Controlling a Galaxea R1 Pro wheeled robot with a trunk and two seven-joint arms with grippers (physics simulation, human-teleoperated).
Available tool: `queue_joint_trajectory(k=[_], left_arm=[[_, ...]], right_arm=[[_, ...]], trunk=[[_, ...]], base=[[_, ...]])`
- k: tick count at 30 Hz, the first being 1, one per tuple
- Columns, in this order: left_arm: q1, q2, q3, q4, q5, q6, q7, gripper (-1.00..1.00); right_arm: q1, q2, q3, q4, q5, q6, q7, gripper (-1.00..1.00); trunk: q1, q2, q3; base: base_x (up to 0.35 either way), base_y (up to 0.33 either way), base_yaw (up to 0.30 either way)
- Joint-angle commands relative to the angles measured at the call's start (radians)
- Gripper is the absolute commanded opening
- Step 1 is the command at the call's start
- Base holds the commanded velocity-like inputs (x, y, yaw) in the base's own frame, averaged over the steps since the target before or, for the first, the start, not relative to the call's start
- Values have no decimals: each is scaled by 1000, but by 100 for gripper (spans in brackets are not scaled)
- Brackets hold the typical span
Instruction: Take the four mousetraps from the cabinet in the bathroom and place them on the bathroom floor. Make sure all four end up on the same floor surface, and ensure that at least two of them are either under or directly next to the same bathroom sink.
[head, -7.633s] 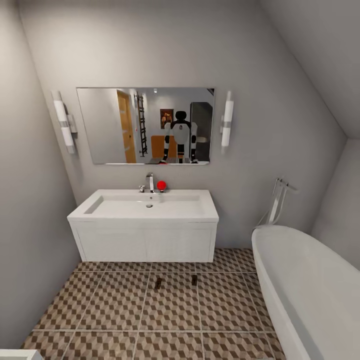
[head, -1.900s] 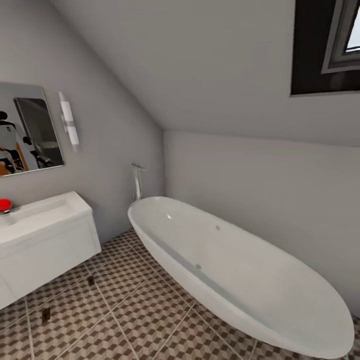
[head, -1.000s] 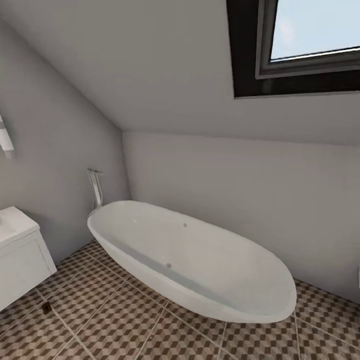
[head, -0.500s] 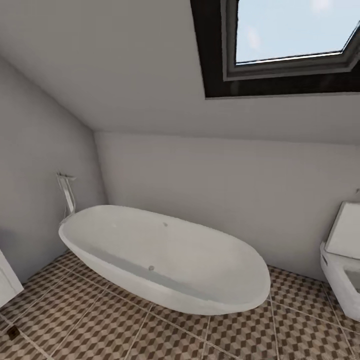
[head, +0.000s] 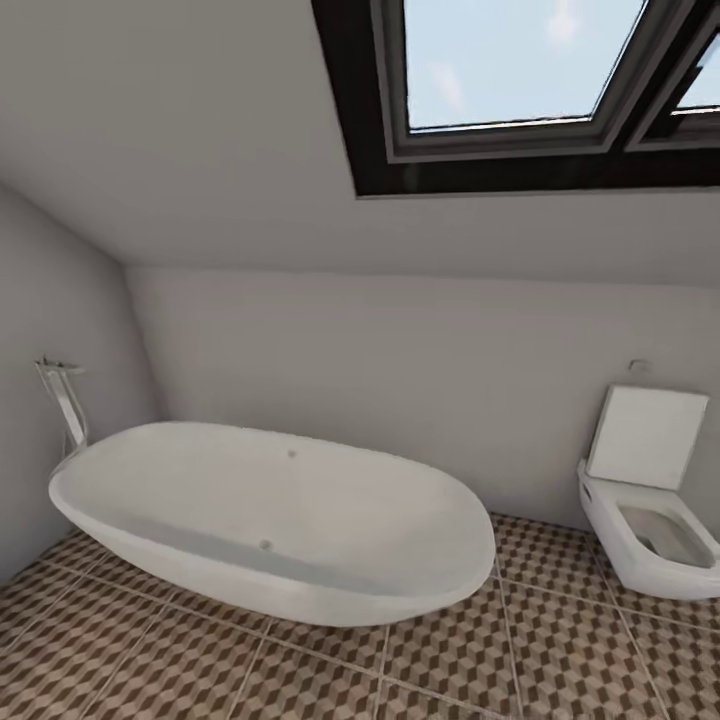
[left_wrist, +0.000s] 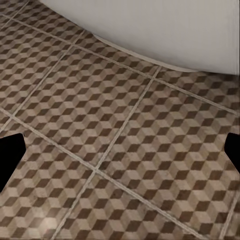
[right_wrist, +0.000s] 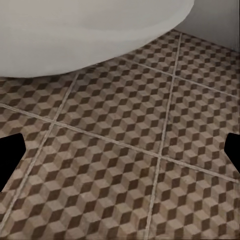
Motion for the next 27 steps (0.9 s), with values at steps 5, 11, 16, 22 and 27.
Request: queue_joint_trajectory(k=[5,11,16,22,27], left_arm=[[-1,-1,-6,3,-5,-3,7,100],[-1,-2,-6,3,-5,-3,7,100],[-1,-2,-6,3,-5,-3,7,100],[-1,-2,-6,3,-5,-3,8,100],[-1,-1,-6,3,-5,-3,7,100]], right_arm=[[-2,2,8,4,0,-4,-7,100],[-2,2,8,4,0,-4,-7,100],[-2,2,8,4,0,-4,-7,100],[-2,2,8,4,0,-3,-7,100],[-2,2,8,4,0,-4,-7,100]], trunk=[[0,-1,0],[0,-1,1],[0,-1,2],[0,-1,4],[0,-1,6]], base=[[0,0,-292],[0,0,-290],[0,0,-289],[0,0,-287],[0,0,-287]])
